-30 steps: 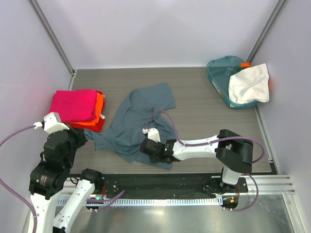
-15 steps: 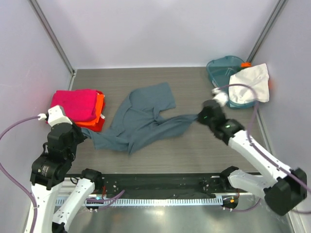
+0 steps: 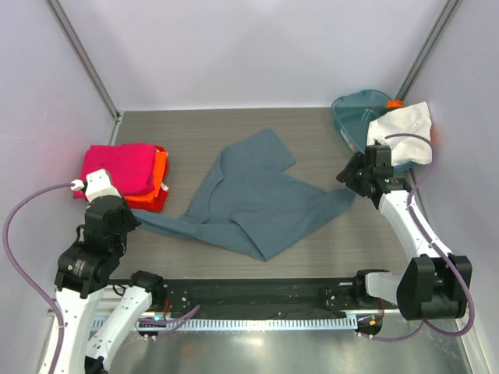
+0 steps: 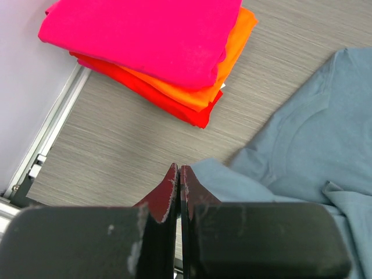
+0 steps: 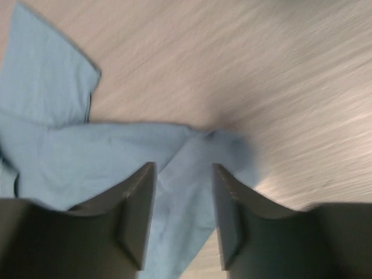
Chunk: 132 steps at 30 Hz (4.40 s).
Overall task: Fold and stack the t-shirts
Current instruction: Flatten the tshirt out
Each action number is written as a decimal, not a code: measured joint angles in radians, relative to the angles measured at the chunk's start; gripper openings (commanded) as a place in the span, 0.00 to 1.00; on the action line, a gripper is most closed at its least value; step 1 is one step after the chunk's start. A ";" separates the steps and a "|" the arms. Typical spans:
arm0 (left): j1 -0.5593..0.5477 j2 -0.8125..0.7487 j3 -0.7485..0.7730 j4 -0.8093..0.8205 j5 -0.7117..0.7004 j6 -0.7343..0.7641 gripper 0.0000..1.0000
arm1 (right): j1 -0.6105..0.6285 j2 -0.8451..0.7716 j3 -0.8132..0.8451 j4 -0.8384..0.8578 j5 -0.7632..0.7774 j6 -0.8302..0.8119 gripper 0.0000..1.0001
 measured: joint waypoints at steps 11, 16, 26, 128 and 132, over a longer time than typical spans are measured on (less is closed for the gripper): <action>0.000 -0.158 -0.143 0.089 -0.029 -0.006 0.00 | 0.339 -0.109 -0.166 0.088 -0.237 -0.060 0.69; 0.000 -0.134 -0.182 0.125 -0.022 -0.025 0.00 | 0.595 0.017 -0.071 0.109 -0.218 -0.089 0.66; 0.000 0.018 -0.206 0.181 0.073 -0.023 0.00 | 0.829 0.365 0.111 0.154 -0.115 -0.146 0.72; 0.000 -0.109 -0.253 0.215 0.068 -0.032 0.00 | 0.612 -0.107 -0.449 0.138 0.265 0.232 0.17; 0.000 -0.109 -0.253 0.215 0.068 -0.032 0.00 | 0.611 -0.138 -0.449 0.140 0.275 0.222 0.05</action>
